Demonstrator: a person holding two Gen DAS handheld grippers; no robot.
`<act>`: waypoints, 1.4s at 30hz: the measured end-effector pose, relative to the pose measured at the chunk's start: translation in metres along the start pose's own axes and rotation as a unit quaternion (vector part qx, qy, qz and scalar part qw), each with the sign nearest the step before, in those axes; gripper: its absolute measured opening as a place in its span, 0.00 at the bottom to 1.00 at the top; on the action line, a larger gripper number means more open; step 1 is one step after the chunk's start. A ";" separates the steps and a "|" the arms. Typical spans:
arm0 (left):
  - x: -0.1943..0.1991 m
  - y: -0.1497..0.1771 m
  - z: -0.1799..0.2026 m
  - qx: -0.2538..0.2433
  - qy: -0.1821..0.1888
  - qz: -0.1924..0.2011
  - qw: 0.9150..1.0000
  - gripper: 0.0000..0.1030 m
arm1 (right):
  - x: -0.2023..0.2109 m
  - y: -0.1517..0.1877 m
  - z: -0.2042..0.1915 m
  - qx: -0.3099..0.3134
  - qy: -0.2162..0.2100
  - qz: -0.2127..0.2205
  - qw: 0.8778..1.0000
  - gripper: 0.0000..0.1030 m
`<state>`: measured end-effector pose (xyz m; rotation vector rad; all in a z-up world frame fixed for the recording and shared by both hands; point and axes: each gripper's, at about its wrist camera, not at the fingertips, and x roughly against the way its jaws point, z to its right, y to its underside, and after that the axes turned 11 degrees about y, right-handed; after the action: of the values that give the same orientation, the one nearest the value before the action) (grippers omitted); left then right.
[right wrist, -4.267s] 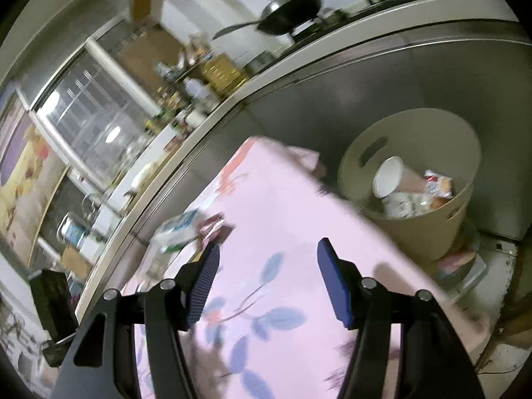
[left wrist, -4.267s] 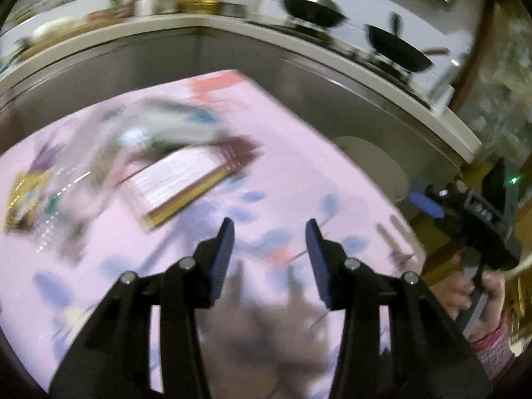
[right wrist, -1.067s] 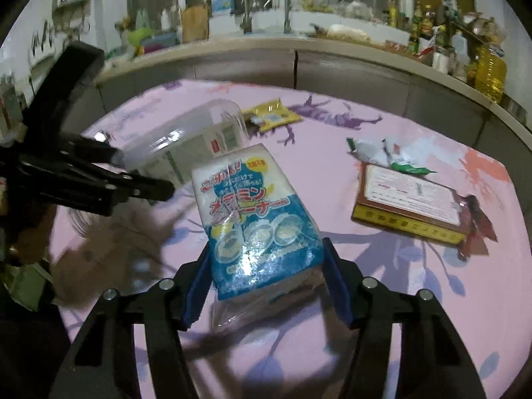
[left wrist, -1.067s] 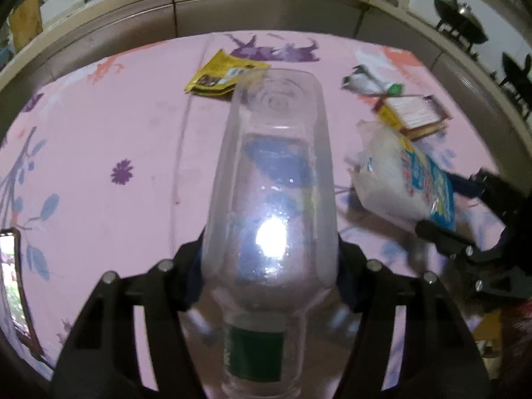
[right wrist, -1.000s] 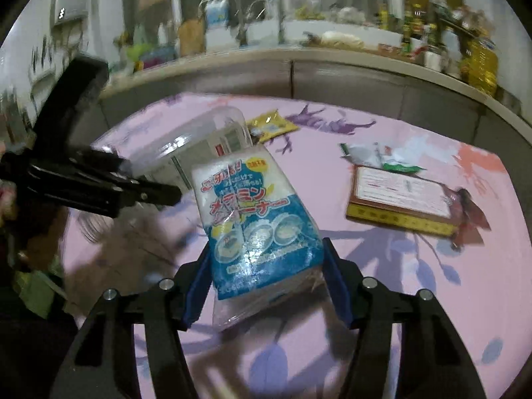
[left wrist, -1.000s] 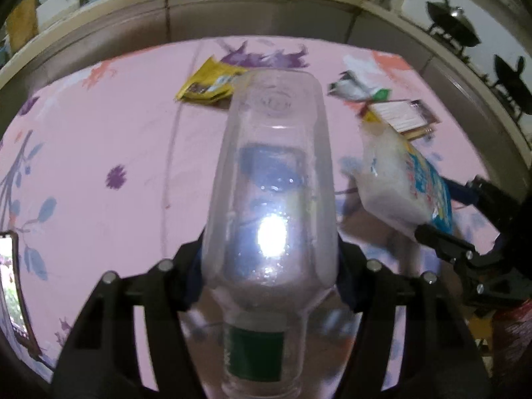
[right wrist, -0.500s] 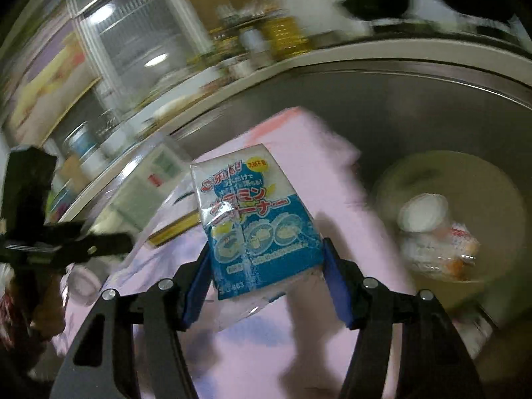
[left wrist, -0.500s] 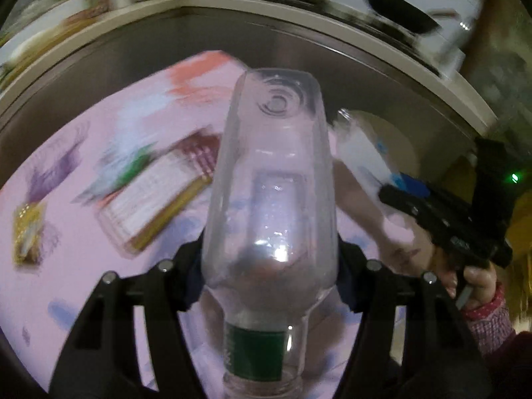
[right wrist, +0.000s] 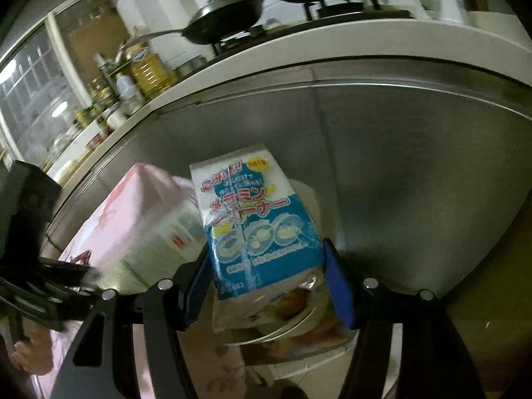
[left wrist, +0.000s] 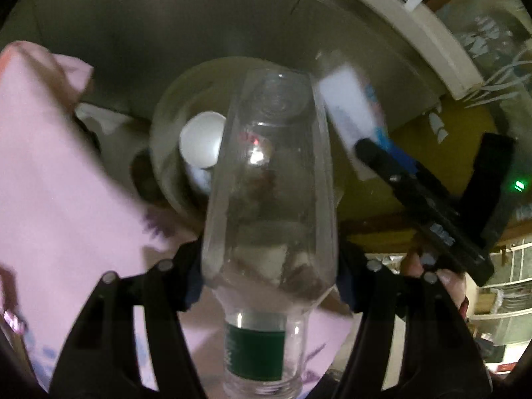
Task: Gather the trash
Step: 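Carry bottle and sponge package over the beige bin and open both tools, then move both open tools back over the remaining trash on the table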
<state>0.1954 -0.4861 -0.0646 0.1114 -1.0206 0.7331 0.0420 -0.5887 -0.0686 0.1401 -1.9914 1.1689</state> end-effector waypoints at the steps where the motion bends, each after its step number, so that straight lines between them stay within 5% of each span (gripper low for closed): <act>1: -0.010 -0.008 -0.004 0.007 -0.006 -0.010 1.000 0.60 | -0.002 0.000 0.004 -0.003 0.001 0.000 1.000 0.59; 7: -0.024 -0.034 -0.024 0.065 -0.043 -0.014 0.997 0.61 | -0.014 0.002 0.006 -0.005 0.001 -0.008 1.000 0.59; 18: 0.016 -0.037 -0.004 0.044 -0.026 0.048 0.998 0.76 | -0.038 0.000 -0.022 -0.004 0.001 -0.021 1.000 0.71; 27: 0.087 0.010 0.012 0.003 -0.014 0.143 0.990 0.76 | -0.003 -0.004 -0.017 -0.035 -0.009 0.025 0.999 0.74; 30: 0.115 0.046 0.015 -0.010 -0.038 0.186 0.982 0.76 | 0.013 -0.003 -0.015 -0.052 -0.023 0.032 0.998 0.74; 33: 0.135 0.086 0.015 -0.028 -0.107 0.223 0.969 0.76 | 0.029 0.002 -0.023 -0.061 -0.046 0.036 0.996 0.74; 38: 0.162 0.153 0.010 -0.040 -0.226 0.265 0.936 0.76 | 0.052 0.021 -0.058 -0.044 -0.088 0.038 0.994 0.74; 42: 0.185 0.196 -0.005 -0.023 -0.272 0.287 0.918 0.76 | 0.063 0.040 -0.093 -0.035 -0.122 0.019 0.992 0.74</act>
<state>0.1376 -0.2419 0.0343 -0.0338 -1.6351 1.2532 0.0356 -0.4762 -0.0296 0.2185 -2.2556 1.1499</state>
